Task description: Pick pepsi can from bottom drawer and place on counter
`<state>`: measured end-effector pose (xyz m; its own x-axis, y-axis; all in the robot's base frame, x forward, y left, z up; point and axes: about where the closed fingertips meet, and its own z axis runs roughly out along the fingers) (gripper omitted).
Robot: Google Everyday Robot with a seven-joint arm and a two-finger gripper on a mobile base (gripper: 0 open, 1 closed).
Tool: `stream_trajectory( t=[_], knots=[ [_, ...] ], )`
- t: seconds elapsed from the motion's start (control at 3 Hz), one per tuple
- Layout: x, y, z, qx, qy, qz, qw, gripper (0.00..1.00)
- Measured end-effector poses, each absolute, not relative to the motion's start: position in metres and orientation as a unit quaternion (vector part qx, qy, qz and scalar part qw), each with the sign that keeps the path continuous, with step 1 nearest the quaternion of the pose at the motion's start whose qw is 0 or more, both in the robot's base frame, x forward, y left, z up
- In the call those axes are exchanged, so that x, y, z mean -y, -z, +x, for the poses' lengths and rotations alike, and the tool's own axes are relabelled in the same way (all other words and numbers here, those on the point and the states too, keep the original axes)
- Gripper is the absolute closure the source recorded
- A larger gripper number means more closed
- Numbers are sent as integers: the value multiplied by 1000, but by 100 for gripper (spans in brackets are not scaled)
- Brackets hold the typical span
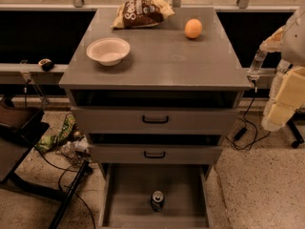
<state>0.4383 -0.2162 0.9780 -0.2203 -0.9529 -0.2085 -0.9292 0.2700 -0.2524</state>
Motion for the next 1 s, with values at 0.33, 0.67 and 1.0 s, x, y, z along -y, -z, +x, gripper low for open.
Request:
stream_trajectory(
  t=[0.33, 0.67, 1.0],
  knots=[
    [216, -978, 438, -780, 36, -603, 162, 0],
    [210, -968, 437, -785, 13, -593, 177, 0],
    [202, -913, 444, -789, -38, -583, 190, 0]
  ],
)
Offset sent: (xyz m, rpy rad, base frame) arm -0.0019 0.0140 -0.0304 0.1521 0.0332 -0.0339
